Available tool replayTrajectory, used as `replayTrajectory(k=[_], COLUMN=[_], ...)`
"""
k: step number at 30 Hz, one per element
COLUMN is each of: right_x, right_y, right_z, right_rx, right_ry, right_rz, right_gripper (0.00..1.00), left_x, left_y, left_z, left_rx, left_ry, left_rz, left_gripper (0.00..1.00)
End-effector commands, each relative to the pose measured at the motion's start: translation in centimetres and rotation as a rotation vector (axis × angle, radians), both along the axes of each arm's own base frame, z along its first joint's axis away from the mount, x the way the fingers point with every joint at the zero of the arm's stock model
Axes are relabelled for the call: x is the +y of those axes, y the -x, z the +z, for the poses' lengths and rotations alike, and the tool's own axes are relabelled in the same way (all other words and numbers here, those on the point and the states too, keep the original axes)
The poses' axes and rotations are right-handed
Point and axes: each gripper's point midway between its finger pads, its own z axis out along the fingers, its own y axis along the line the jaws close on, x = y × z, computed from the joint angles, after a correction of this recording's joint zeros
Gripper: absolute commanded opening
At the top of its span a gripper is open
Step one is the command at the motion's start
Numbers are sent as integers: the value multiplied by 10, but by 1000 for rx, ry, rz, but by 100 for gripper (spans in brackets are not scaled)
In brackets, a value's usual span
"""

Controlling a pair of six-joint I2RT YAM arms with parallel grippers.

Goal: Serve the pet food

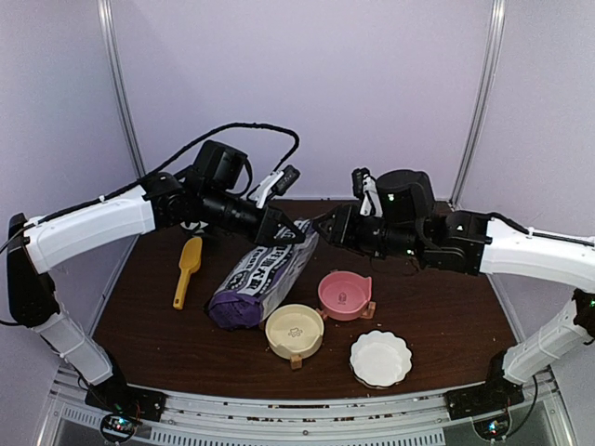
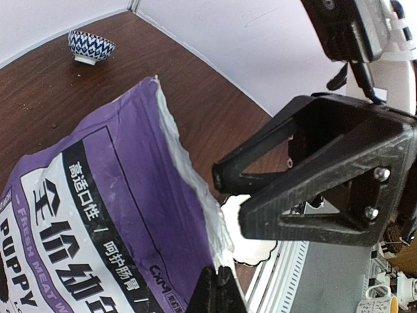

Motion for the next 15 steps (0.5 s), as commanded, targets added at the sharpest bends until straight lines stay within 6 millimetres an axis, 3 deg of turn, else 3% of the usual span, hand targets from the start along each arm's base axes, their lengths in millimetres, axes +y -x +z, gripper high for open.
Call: replayTrajectory(k=[1, 8, 15], right_x=[2, 10, 14], right_y=[-7, -6, -8], right_z=[-12, -27, -37], right_rx=[21, 52, 65], right_ry=[0, 10, 23], right_rz=[-29, -11, -8], right_gripper=[38, 24, 23], left_x=[-7, -7, -8], left_y=[9, 8, 10], left_z=[23, 24, 23], left_rx=[-61, -68, -68], left_ry=[74, 72, 73], left_rz=[-57, -50, -61], left_gripper=[0, 0, 0])
